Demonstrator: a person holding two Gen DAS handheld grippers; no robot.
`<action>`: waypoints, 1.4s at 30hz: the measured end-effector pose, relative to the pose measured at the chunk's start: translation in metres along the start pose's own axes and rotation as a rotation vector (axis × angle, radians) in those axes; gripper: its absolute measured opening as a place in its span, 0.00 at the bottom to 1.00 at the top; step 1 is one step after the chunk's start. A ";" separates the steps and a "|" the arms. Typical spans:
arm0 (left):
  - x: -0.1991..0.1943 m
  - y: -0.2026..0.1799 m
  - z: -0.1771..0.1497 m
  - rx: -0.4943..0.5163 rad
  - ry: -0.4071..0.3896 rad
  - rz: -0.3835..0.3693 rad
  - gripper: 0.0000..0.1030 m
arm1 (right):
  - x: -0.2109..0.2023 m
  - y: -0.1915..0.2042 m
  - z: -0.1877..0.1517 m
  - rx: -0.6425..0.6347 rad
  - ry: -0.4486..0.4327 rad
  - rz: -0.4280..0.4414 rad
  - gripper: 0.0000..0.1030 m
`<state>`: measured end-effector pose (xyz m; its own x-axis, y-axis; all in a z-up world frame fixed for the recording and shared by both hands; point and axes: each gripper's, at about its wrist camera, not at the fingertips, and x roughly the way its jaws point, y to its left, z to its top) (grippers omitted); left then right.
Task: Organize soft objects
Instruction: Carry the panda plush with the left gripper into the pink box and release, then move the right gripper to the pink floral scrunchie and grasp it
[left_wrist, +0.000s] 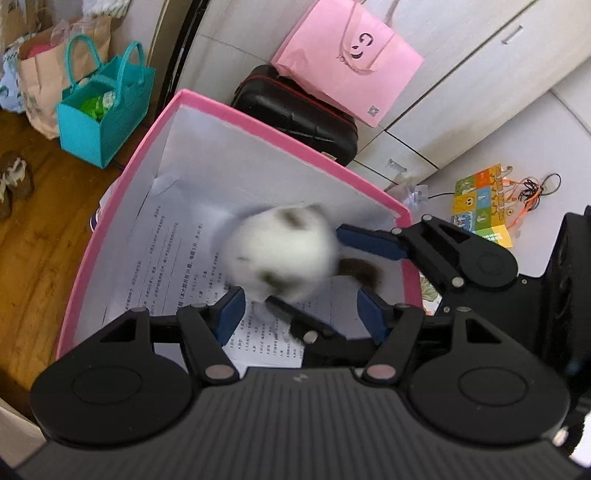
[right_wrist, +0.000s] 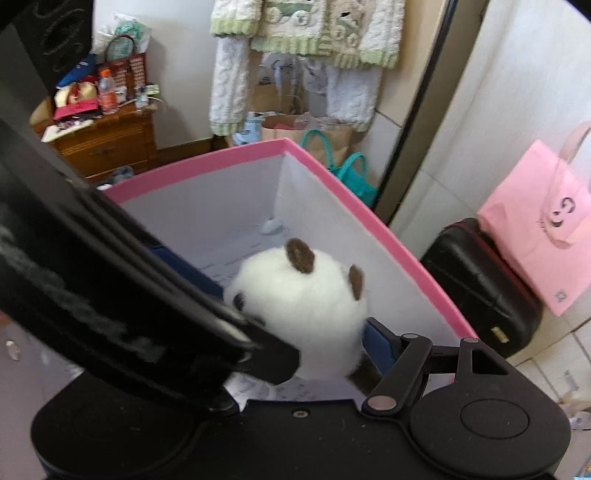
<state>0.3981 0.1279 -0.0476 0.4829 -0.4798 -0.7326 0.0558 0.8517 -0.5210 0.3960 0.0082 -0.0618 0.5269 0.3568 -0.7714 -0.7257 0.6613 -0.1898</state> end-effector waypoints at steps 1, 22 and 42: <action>-0.003 -0.004 -0.002 0.032 -0.015 0.015 0.67 | -0.003 -0.001 -0.001 0.004 -0.008 -0.016 0.75; -0.155 -0.129 -0.129 0.679 -0.192 0.073 0.76 | -0.195 -0.006 -0.119 0.394 -0.183 0.079 0.75; -0.164 -0.189 -0.246 0.881 -0.138 0.001 0.76 | -0.297 0.034 -0.254 0.451 -0.313 0.049 0.76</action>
<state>0.0930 -0.0064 0.0631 0.5814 -0.4977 -0.6436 0.6791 0.7325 0.0469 0.1024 -0.2428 0.0071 0.6539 0.5280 -0.5419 -0.5274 0.8316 0.1740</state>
